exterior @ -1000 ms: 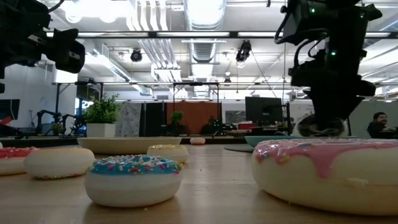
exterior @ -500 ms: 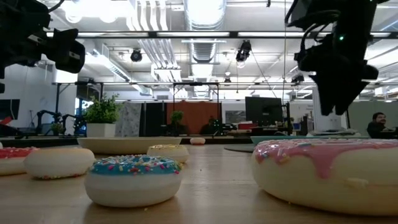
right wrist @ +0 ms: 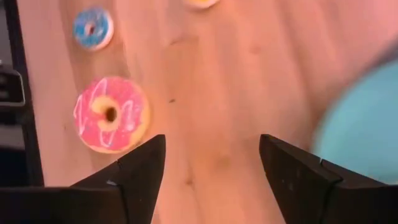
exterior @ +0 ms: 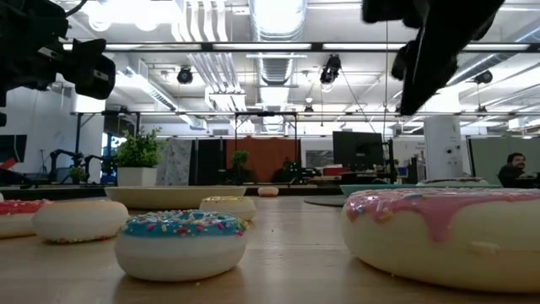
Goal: Pick & Place donuts
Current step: Put the large pink donut on the blue plate
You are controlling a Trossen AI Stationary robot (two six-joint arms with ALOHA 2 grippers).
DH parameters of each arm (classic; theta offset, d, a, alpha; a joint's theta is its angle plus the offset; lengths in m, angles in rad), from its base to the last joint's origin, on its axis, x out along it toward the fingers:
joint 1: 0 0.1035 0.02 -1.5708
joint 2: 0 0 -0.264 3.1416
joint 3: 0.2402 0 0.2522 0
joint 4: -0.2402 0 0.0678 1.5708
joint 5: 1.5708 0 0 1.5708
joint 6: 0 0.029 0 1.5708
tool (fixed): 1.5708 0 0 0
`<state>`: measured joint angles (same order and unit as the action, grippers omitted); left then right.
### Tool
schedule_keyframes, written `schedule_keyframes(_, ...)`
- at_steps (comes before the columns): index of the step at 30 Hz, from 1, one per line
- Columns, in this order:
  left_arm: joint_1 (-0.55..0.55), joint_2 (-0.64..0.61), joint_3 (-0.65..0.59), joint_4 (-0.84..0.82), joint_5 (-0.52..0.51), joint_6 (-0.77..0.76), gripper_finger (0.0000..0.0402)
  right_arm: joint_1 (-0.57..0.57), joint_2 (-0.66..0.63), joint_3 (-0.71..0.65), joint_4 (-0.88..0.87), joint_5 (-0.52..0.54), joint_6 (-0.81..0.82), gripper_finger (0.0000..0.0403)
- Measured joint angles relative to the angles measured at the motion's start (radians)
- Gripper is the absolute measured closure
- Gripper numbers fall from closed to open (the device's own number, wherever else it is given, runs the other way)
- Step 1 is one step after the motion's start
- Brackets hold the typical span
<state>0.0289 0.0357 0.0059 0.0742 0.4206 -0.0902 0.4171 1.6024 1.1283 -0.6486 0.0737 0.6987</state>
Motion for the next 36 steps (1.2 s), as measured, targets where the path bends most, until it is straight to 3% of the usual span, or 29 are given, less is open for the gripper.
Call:
schedule_keyframes(6,0.0,0.0,0.0,0.0,0.0,0.0,0.0229,0.058,0.253,0.203,-0.028,-0.022,-0.07,0.0154)
schedule_keyframes(17,0.0,0.0,0.0,0.0,0.0,0.0,0.0229,0.14,0.456,0.402,-0.059,0.06,-0.005,0.016)
schedule_keyframes(30,0.0,0.0,0.0,0.0,0.0,0.0,0.0229,0.142,0.51,0.426,-0.123,0.026,0.056,0.0193)
schedule_keyframes(36,0.0,0.0,0.0,0.0,0.0,0.0,0.0229,0.139,0.51,0.421,-0.128,0.012,0.083,0.026)
